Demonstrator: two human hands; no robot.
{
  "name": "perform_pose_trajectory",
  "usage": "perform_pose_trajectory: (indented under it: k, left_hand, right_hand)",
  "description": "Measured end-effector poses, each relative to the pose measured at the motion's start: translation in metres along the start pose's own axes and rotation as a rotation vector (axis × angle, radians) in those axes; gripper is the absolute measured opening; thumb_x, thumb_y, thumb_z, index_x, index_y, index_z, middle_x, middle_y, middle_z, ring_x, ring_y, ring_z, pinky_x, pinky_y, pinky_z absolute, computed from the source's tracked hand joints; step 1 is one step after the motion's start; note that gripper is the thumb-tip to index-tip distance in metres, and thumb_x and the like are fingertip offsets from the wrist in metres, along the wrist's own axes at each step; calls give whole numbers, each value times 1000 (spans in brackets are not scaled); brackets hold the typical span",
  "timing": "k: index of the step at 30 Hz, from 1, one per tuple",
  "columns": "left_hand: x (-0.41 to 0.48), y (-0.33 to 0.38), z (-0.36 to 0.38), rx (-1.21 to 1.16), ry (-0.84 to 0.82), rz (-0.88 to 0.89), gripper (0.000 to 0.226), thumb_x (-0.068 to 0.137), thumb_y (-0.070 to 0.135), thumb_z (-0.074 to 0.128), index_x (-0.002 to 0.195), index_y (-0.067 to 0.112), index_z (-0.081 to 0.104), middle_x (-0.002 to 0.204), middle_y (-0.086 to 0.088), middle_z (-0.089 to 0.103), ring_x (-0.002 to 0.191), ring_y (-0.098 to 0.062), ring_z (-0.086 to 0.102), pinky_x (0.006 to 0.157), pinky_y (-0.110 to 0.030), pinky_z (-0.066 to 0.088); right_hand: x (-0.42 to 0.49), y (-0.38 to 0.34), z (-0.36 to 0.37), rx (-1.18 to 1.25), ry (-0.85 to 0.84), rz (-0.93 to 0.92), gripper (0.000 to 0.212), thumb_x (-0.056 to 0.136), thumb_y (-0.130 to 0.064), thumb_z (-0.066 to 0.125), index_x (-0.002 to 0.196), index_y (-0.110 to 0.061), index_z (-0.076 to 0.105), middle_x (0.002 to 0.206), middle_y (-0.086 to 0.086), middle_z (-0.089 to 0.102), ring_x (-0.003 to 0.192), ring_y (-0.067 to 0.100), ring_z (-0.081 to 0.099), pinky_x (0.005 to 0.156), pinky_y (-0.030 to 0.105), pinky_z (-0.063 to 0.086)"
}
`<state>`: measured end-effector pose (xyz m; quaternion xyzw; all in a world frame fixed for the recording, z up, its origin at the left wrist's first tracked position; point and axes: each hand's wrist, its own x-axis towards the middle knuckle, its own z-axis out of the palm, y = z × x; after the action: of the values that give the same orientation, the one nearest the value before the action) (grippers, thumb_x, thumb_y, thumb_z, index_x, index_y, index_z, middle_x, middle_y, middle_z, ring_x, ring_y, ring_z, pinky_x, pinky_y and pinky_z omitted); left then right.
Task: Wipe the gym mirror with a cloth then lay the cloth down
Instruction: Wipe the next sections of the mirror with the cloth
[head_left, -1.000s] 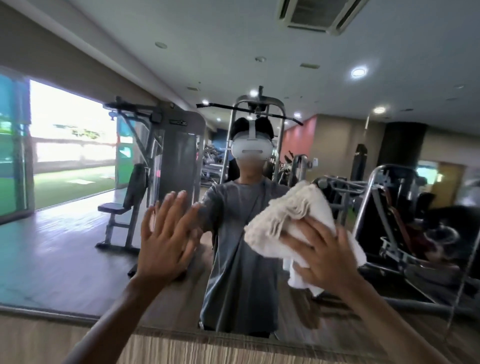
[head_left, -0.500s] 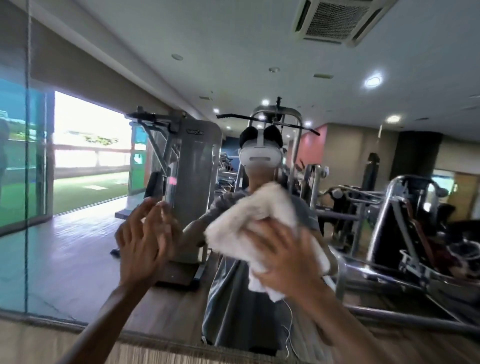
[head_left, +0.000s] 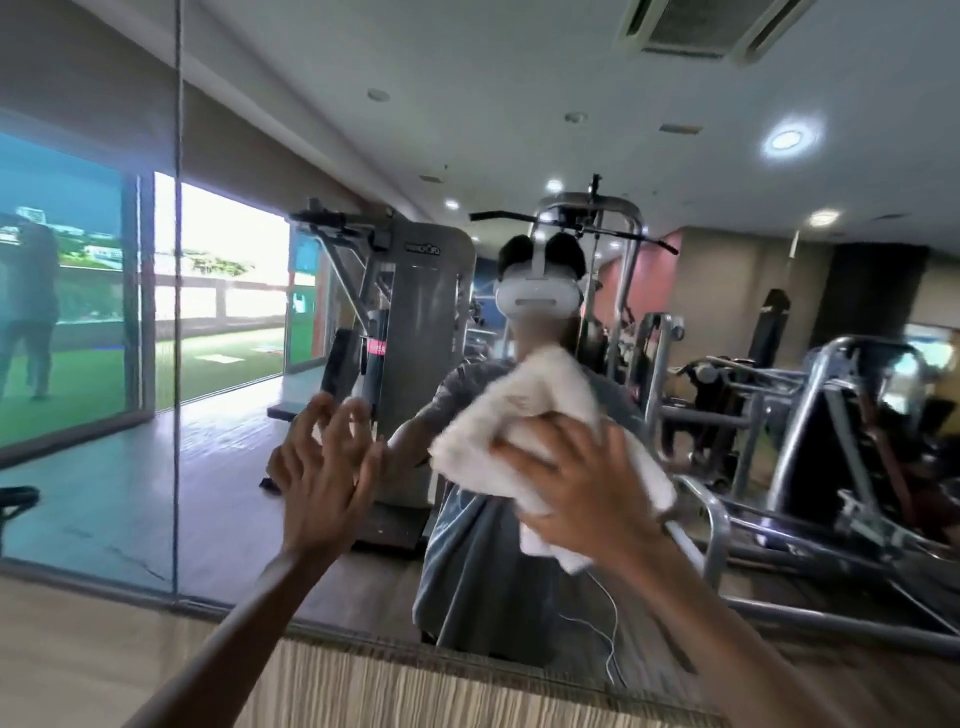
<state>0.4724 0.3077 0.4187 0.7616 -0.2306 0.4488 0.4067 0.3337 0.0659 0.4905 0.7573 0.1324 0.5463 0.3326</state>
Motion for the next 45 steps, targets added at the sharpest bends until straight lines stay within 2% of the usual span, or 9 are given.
perform_pose_trajectory:
  k: [7, 12, 16, 19, 24, 33, 40, 42, 45]
  left_hand:
    - [7, -46, -15, -130, 89, -304, 86, 88, 69, 33, 159, 21, 23, 169, -7, 5, 153, -11, 3, 118, -52, 12]
    - [-8, -72, -19, -40, -4, -153, 68, 95, 65, 28, 156, 50, 1, 165, 17, -15, 147, 6, -18, 117, -55, 10]
    - [-5, -92, -31, -23, -94, -233, 96, 80, 92, 19, 156, 42, -13, 157, 16, -36, 147, -5, -30, 119, -50, -6]
    - [-8, -113, -38, 83, -158, -214, 101, 78, 94, 12, 154, 38, -21, 160, 6, -34, 149, -9, -29, 119, -54, -7]
    - [-9, -132, -39, 201, -181, -103, 89, 88, 85, 9, 154, 36, -26, 164, -4, -26, 152, -13, -23, 120, -57, -2]
    - [-16, -146, -41, 286, -187, 12, 83, 97, 74, 12, 158, 28, -19, 165, -2, -24, 153, -14, -19, 118, -63, -1]
    - [-16, -159, -37, 475, -220, 69, 81, 102, 66, 11, 160, 10, 8, 167, -19, 7, 155, -26, -6, 120, -58, 0]
    - [-17, -159, -37, 515, -201, 79, 80, 103, 65, 12, 160, 8, 13, 166, -20, 12, 155, -25, -3, 121, -53, -3]
    - [-16, -155, -40, 520, -174, 75, 78, 103, 65, 13, 157, 8, 18, 162, -21, 20, 155, -21, -5, 120, -46, -7]
  right_hand:
    - [77, 26, -8, 74, 212, 788, 56, 76, -49, 60, 129, -30, 62, 130, 13, 55, 117, 26, 38, 93, 42, 30]
    - [112, -76, 24, -68, 41, 332, 63, 84, -49, 50, 143, -27, 53, 140, 12, 51, 124, 30, 41, 93, 48, 33]
    - [84, -86, 26, -8, -27, -131, 65, 73, -50, 67, 136, -33, 57, 133, 1, 58, 121, 25, 44, 91, 46, 36]
    - [88, -48, 14, 118, 22, 100, 65, 65, -46, 74, 128, -36, 60, 130, 2, 59, 115, 27, 42, 90, 45, 33]
    - [146, -51, 18, -65, 105, 499, 60, 78, -54, 50, 133, -29, 56, 133, 13, 54, 116, 29, 38, 88, 42, 28]
    - [93, -105, 31, -4, -80, -230, 77, 67, -52, 70, 140, -32, 54, 137, 4, 53, 124, 27, 41, 94, 49, 35]
    - [153, -103, 32, 33, 107, 564, 59, 74, -55, 61, 127, -30, 60, 129, 16, 58, 112, 29, 38, 88, 42, 28]
    - [166, -149, 41, 78, 48, 443, 65, 75, -53, 57, 136, -29, 56, 134, 17, 54, 117, 31, 38, 91, 48, 35]
    - [160, -177, 47, 73, -7, -43, 69, 71, -52, 70, 135, -31, 58, 134, 9, 47, 119, 28, 39, 91, 46, 33]
